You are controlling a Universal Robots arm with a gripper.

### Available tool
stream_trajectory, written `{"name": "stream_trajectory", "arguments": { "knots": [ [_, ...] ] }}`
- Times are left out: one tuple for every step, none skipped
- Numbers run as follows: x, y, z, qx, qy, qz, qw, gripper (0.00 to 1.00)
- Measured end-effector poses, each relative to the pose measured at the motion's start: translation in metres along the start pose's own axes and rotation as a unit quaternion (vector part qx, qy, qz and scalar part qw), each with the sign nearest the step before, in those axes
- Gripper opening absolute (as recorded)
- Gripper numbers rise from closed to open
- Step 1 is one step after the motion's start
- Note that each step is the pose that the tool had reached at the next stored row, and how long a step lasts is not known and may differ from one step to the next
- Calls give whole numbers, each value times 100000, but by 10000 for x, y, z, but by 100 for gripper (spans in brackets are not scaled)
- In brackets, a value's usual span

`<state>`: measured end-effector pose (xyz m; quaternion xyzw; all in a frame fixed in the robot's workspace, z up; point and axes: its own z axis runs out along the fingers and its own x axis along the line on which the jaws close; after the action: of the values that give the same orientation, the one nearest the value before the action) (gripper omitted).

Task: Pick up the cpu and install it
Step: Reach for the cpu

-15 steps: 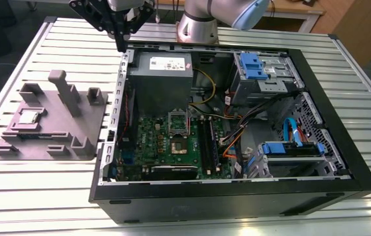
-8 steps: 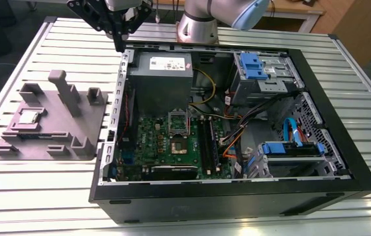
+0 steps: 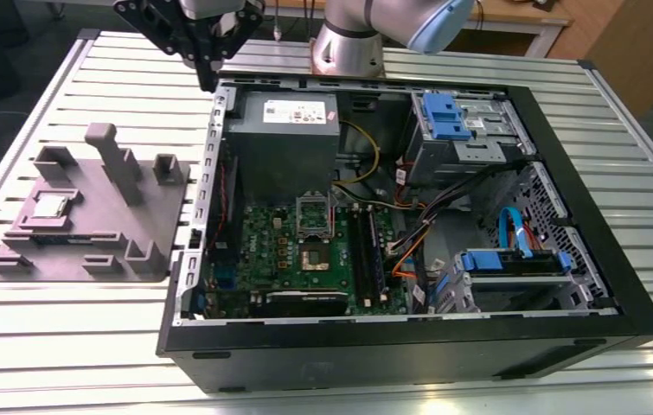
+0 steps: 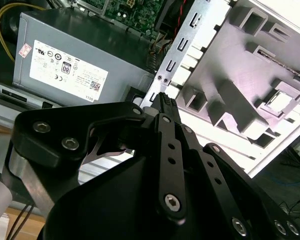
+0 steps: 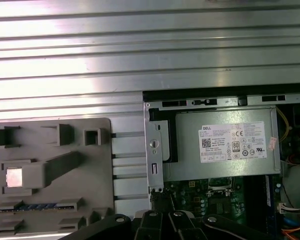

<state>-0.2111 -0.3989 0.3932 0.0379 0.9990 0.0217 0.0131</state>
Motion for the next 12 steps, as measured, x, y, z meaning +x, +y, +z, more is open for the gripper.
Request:
{"name": "stream_trajectory", "arguments": {
  "knots": [
    [5, 0, 0, 0, 0, 3, 100000, 10],
    [9, -1, 0, 2, 2, -1, 100000, 10],
    [13, -1, 0, 1, 1, 1, 100000, 10],
    [18, -2, 0, 1, 1, 1, 100000, 10],
    [23, -2, 0, 0, 2, 0, 100000, 10],
    [27, -2, 0, -1, 0, 1, 100000, 10],
    [31, -2, 0, -1, -2, -1, 100000, 10],
    [35, -3, 0, -1, 0, -1, 100000, 10],
    [39, -3, 0, 1, 1, 0, 100000, 10],
    [42, -3, 0, 0, 1, 0, 100000, 10],
    [46, -4, 0, -3, -3, -3, 100000, 10],
    [49, -4, 0, 1, 1, 0, 100000, 10]
  ]
}}
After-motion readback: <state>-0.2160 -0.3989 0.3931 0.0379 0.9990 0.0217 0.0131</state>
